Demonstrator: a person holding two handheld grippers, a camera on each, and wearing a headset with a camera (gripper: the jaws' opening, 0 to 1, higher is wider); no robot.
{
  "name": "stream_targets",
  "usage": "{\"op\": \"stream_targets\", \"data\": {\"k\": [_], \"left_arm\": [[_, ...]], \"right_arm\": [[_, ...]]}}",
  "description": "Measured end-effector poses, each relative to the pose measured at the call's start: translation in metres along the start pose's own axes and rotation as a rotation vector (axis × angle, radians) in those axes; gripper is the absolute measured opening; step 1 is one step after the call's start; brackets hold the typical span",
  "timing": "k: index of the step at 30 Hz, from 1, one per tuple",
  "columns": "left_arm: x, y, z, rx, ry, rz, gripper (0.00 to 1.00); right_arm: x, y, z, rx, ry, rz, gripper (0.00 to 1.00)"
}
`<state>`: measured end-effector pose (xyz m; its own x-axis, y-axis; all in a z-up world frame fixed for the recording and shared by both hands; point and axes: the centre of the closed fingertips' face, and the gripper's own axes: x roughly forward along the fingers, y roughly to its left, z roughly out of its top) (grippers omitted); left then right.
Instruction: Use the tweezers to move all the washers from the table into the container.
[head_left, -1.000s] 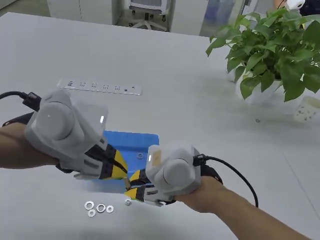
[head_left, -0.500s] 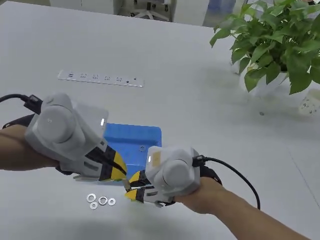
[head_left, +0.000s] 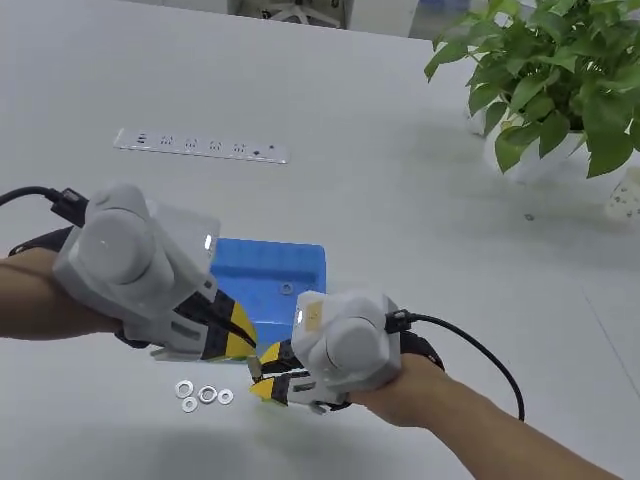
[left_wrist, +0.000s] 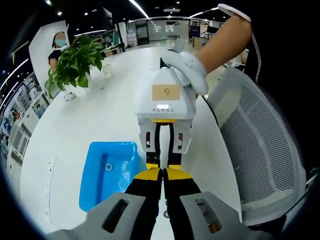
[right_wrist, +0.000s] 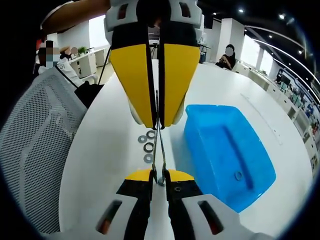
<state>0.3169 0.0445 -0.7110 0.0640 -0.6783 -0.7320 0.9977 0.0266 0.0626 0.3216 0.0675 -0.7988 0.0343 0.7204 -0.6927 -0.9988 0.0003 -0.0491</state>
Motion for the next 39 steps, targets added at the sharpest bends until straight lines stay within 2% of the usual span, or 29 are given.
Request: {"op": "stream_targets", "data": {"k": [20,39], "left_arm": [[-0.001,-0.001,0.003,0.011,0.005,0.002,0.06],[-0.021,0.002,0.022,0.052,-0.002,0.007,0.06]], "right_arm": [[-0.002,0.002,0.001,0.013,0.001,0.004,0.09],[-0.021,-0.001,0.022,-0.002,-0.007,-0.015,0.1]]}}
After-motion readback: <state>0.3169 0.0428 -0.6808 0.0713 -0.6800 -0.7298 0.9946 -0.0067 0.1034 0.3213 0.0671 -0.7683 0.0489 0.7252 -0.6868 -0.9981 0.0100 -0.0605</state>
